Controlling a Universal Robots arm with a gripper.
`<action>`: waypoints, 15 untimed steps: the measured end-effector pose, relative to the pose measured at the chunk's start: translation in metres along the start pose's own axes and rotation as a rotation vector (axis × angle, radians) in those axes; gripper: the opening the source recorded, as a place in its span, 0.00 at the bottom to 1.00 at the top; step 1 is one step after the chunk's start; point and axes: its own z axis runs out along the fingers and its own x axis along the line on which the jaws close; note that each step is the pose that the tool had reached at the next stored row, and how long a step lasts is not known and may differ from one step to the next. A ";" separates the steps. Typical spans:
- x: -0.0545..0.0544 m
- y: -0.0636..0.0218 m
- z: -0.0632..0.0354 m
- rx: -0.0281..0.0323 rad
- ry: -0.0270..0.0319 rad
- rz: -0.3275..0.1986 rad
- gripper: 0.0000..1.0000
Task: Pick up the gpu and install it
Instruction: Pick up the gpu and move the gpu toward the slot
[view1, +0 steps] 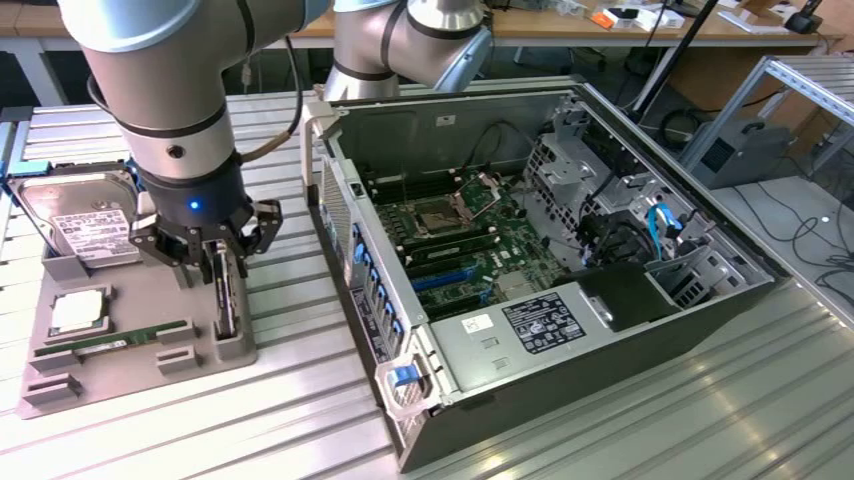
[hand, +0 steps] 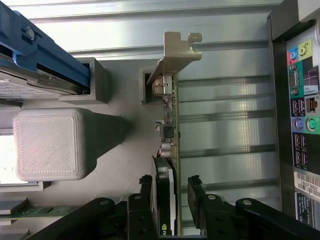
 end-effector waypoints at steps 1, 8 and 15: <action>0.000 0.0000 0.0006 0.0000 0.0000 0.000 0.42; 0.001 -0.0002 0.0042 0.0000 0.0000 0.000 0.42; 0.001 -0.0002 0.0047 0.0000 -0.0001 0.000 0.42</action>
